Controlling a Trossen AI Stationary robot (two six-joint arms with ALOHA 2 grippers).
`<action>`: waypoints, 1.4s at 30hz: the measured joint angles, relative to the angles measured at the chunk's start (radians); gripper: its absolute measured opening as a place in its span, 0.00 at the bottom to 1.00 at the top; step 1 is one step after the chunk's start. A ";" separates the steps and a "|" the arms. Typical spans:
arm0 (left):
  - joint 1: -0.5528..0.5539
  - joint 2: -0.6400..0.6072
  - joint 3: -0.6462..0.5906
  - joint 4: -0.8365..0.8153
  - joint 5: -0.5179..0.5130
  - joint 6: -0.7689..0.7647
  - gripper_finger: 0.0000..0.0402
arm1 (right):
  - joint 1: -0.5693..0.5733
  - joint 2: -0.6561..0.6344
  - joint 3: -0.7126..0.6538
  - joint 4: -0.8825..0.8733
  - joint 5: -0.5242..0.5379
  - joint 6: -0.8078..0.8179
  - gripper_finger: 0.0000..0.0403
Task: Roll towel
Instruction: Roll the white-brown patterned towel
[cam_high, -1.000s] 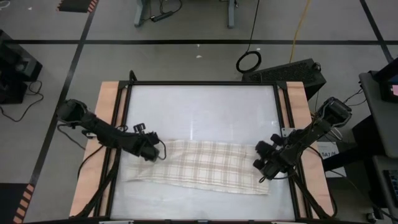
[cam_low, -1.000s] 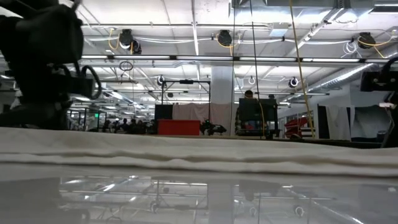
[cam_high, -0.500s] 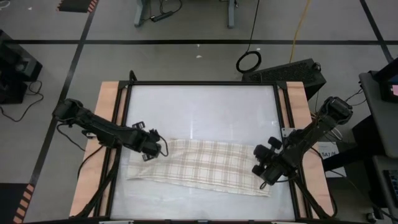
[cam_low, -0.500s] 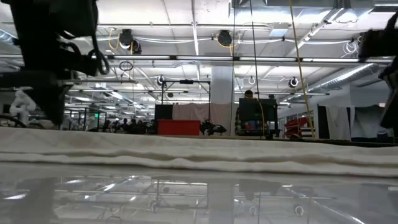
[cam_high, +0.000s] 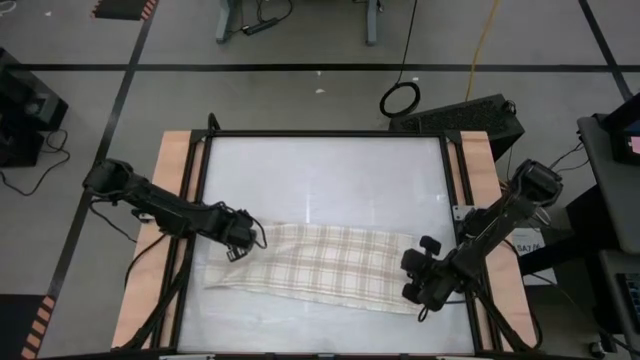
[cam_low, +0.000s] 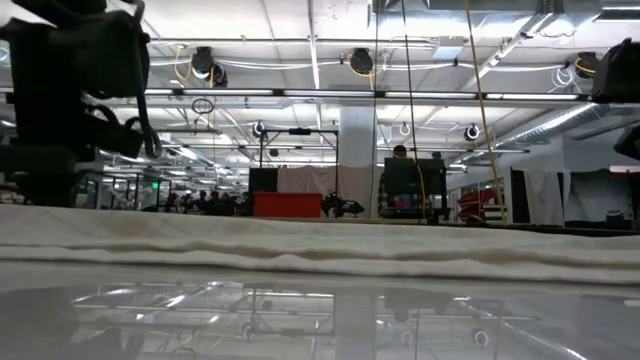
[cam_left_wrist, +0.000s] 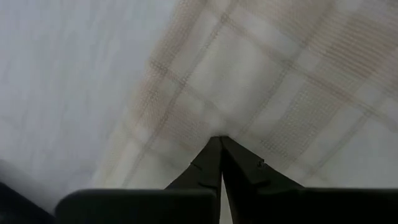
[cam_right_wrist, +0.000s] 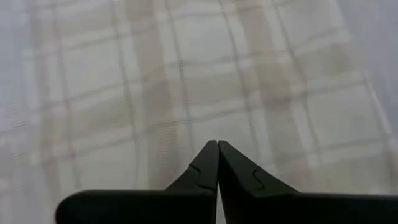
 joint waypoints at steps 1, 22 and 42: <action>0.011 -0.002 -0.010 0.015 -0.008 0.001 0.02 | 0.001 0.017 0.000 0.001 -0.002 0.009 0.00; 0.283 0.001 -0.030 0.303 -0.417 0.267 0.01 | 0.019 0.115 0.000 0.331 -0.116 0.050 0.00; -0.170 -0.066 0.121 0.208 -0.219 -0.260 0.01 | -0.293 -0.005 0.221 0.197 0.075 -0.714 0.00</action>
